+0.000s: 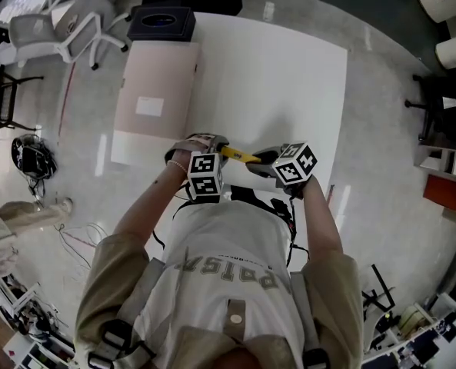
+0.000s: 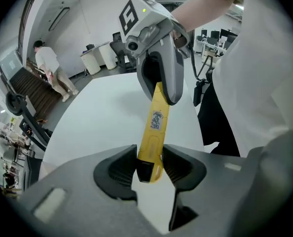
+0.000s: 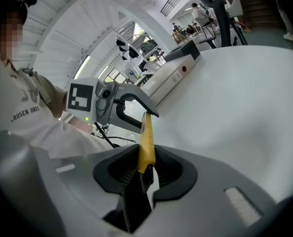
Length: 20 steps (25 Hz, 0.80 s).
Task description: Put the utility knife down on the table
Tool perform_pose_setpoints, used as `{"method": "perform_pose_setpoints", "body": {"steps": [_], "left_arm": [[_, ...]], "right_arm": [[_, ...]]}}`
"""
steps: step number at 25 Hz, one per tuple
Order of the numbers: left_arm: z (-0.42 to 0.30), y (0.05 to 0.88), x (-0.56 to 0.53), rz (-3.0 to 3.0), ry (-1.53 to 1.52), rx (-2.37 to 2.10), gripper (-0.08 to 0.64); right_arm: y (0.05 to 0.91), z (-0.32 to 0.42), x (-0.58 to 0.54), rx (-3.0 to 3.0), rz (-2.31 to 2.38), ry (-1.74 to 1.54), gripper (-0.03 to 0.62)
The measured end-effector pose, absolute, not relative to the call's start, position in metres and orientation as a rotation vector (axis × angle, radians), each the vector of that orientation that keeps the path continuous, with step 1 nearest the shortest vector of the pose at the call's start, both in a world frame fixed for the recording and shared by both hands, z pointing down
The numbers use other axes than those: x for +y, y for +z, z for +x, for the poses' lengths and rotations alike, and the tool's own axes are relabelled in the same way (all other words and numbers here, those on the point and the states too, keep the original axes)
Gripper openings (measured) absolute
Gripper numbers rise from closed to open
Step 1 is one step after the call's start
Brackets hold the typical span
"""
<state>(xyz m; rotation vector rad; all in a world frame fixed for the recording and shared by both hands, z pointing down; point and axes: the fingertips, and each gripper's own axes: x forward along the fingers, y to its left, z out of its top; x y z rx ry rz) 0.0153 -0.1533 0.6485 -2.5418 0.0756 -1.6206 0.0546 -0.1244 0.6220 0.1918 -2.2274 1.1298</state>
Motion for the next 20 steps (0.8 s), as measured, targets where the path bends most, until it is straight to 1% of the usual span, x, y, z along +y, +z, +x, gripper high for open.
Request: {"method": "perform_pose_setpoints", "body": {"steps": [7, 20], "left_arm": [[0.017, 0.668, -0.146, -2.557, -1.703, 0.023, 0.166], [0.020, 0.686, -0.164, -2.569, -1.800, 0.078, 0.166]], "right_arm": [[0.645, 0.057, -0.118, -2.176, 0.214, 0.877, 0.110], [0.673, 0.064, -0.136, -2.081, 0.265, 0.363, 0.129]]}}
